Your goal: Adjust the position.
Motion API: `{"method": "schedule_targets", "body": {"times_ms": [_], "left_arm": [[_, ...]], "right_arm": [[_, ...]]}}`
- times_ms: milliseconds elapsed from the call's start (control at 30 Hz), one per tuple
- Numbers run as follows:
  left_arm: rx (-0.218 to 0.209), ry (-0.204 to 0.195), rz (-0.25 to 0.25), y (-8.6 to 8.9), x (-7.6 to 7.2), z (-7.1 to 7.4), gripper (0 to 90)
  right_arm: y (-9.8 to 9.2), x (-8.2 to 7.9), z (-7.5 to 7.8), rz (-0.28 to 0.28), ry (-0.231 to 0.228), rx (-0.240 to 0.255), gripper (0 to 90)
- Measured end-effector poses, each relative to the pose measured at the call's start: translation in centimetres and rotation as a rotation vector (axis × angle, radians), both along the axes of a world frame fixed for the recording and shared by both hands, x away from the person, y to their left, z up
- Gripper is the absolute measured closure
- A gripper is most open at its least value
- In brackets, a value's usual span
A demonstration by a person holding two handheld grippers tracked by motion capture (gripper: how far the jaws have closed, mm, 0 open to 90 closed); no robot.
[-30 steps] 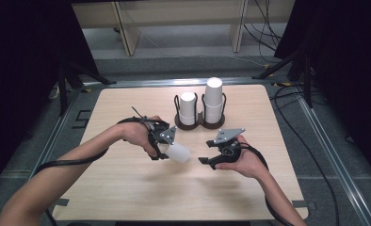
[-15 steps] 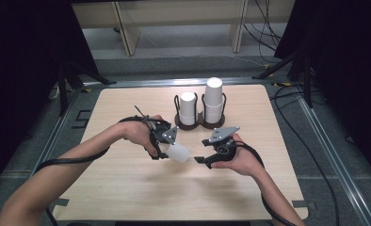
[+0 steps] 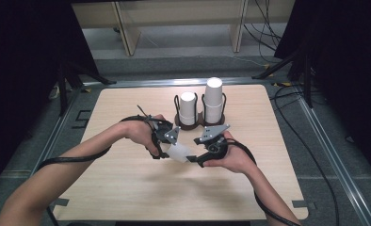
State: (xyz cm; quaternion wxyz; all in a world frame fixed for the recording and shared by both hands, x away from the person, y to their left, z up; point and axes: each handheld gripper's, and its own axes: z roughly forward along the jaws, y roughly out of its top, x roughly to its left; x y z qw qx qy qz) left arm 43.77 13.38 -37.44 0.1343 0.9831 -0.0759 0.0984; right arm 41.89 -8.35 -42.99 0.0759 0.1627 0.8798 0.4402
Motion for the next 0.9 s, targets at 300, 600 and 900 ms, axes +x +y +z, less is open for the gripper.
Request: {"method": "schedule_targets", "body": {"times_ms": [300,600,900], "left_arm": [[0.008,-0.004,0.001,-0.2,-0.1,-0.1,30.0],[0.032,-0.009,-0.014,-0.3,-0.1,-0.1,30.3],[0.038,-0.018,-0.024,-0.6,-0.1,0.1,30.3]], "right_arm": [[1.3,0.2,0.1,0.022,-0.018,-0.018,25.9],[2.3,0.3,-0.2,0.031,-0.013,-0.038,25.9],[2.9,0.5,-0.4,0.047,-0.025,-0.049,25.8]]}}
